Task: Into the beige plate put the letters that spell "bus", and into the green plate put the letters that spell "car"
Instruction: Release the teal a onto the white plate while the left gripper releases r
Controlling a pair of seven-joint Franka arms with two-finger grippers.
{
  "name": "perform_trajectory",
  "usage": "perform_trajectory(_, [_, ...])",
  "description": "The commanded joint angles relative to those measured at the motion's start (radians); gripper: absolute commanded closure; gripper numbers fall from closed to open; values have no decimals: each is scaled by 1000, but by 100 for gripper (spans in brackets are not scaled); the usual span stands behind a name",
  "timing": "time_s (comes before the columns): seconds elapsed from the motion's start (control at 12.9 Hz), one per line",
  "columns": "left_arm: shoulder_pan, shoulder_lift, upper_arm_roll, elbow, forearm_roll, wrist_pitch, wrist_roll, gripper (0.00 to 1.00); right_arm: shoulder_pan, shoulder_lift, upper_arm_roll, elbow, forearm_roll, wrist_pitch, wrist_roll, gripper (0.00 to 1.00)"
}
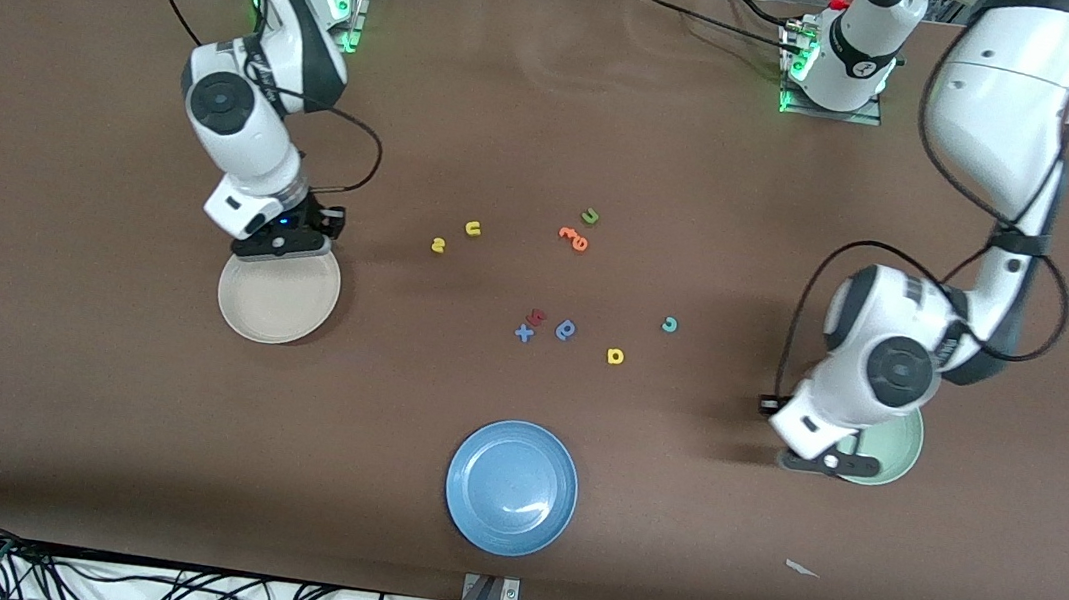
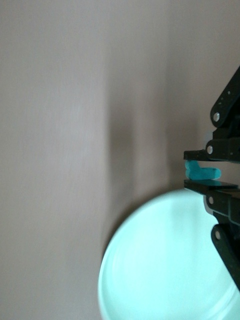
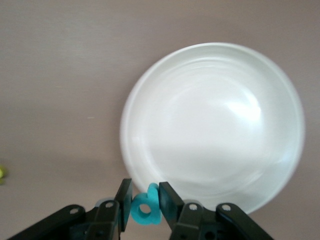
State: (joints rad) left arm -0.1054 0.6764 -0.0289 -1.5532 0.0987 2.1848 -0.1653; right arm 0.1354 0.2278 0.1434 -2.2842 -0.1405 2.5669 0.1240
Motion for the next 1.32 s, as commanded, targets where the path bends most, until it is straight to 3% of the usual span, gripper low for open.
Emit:
perform_trajectory(0.0, [78,-26,-16,-50,32,21,142,100,-20,19,-14,40,4,-7,-89,100])
perform_trajectory(0.23, [140,-84,-19,-221,30,238,211,100,-56,59,-36,46,-5,36,-162,100])
perform_trajectory(0.31, [151,-101,-19,-264,32,278,217,100,-60,59,-37,46,-2,39,-168,85])
perform_trajectory(0.39, [153,-112,-17,-283,32,289,219,82,-63,61,-38,45,-1,39,-168,66])
perform_trajectory(0.54, [142,-109,-17,-278,30,267,202,0,-63,62,-38,45,1,47,-165,19])
perform_trajectory(0.62, [139,-116,-17,-274,30,241,201,0,-63,62,-38,45,-1,50,-168,2])
perform_trajectory(0.77, [135,-156,-29,-269,21,143,196,0,-63,58,-38,43,-1,44,-164,1])
perform_trajectory(0.93, [136,-192,-122,-271,16,26,73,0,-62,50,-24,40,4,36,-115,0])
perform_trajectory(1.24, [135,-201,-336,-318,30,6,-251,0,-56,64,120,45,1,22,162,0])
